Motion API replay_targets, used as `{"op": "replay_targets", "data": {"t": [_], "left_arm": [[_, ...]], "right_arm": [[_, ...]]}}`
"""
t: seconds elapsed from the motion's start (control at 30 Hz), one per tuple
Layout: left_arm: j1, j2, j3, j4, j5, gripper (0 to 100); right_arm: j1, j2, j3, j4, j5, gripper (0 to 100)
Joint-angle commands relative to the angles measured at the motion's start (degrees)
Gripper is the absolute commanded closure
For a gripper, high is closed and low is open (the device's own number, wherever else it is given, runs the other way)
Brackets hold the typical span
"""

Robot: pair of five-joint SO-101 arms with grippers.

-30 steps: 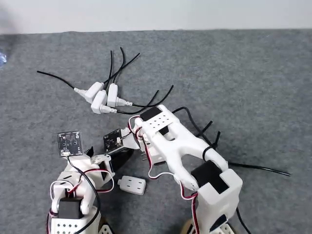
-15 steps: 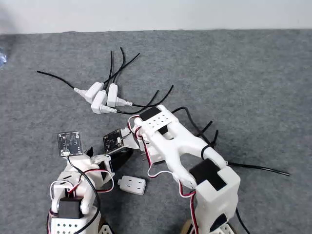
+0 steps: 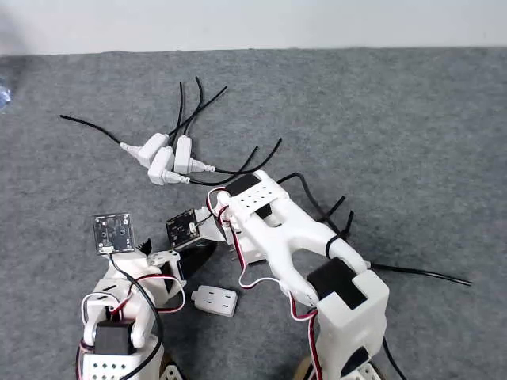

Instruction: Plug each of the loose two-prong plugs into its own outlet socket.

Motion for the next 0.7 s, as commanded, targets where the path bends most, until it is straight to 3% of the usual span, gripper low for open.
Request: {"op": "replay_targets", "data": {"t": [0.0,0.13,0.3,0.67], "left_arm": [[-0.2,-0.4,-0.7,0.0,-0.3,54],[-0.2,-0.4,-0.7,0.0,-0.3,54],[-0.2,-0.4,-0.7,0.0,-0.3,54],[-0.1,-0.4,-0.7,0.0,-0.3,54]], "right_arm": [[-1.9,1.0,0.6,-0.3,0.8,86.5],[-2.3,1.1,0.8,-1.2,0.8,99.6],[-2.4,0.7,0.9,-1.5,0.4,98.9],[-2.6,-11.1,-0.8,2.8,-9.2,99.0]]}}
